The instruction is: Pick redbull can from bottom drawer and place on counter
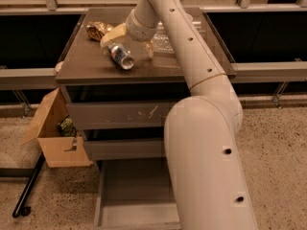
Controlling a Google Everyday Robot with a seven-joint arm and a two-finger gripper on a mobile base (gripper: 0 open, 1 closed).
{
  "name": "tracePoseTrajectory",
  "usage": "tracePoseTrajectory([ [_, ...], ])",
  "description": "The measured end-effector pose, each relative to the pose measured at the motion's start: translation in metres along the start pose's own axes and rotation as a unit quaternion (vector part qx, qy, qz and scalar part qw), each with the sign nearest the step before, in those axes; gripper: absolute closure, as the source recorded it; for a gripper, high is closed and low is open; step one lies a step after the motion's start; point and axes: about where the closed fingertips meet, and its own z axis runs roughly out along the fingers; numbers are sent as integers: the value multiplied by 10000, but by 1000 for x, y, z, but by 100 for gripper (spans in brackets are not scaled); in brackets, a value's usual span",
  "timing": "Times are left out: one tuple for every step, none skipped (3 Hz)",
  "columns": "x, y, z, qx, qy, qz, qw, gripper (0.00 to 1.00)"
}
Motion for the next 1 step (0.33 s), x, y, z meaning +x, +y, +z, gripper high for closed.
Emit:
tracePoseTrajectory([
  [4, 7, -1, 29, 44, 101, 9999, 0],
])
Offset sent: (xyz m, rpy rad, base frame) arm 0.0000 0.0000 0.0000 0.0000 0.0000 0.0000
